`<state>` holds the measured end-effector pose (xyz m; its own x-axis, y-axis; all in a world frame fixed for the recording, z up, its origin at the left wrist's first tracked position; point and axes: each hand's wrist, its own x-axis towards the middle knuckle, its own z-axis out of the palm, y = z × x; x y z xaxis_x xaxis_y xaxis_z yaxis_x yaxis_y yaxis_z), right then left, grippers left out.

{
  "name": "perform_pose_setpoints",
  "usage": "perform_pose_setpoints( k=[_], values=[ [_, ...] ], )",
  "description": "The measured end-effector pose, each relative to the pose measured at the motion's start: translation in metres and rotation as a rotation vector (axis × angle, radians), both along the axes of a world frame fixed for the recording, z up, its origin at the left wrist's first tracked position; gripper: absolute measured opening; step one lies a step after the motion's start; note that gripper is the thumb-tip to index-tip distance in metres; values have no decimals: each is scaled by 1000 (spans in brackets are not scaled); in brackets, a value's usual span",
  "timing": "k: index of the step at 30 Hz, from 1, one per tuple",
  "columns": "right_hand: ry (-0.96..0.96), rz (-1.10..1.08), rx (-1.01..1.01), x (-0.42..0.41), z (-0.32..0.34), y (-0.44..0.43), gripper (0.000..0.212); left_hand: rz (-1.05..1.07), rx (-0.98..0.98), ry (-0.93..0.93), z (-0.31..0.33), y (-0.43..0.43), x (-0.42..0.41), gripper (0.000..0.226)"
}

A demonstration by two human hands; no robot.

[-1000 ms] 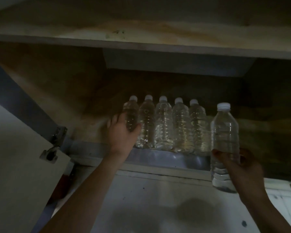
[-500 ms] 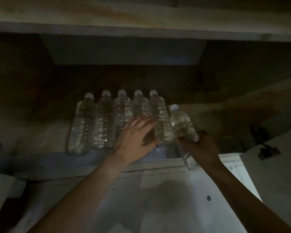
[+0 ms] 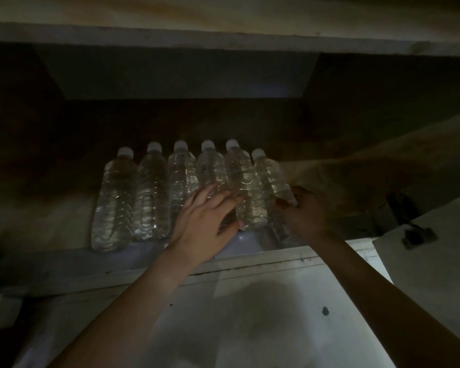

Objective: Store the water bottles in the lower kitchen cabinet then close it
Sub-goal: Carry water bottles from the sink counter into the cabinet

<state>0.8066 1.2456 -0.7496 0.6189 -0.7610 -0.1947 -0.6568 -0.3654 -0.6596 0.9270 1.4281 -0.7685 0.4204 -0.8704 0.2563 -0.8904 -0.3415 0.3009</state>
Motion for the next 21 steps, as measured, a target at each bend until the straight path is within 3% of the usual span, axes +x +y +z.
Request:
perform_pose_setpoints(
  k=[3, 6, 8, 11, 16, 21],
  values=[
    [5, 13, 13, 5, -2, -10, 22, 4, 2, -17, 1, 0, 0, 54],
    [-22, 51, 44, 6, -3, -15, 45, 14, 12, -15, 2, -1, -2, 54],
    [-45, 49, 28, 1, -2, -13, 46, 11, 26, -22, 1, 1, -1, 53],
    [-39, 66, -63, -14, 5, 2, 35, -12, 59, 46, 5, 6, -3, 53],
    [-41, 86, -294, -64, 35, 41, 54, 4, 52, 108, 39, 34, -38, 50],
    [-32, 139, -442, -116, 107, 83, 51, -19, 109, 158, 119, 67, -81, 52]
  ],
)
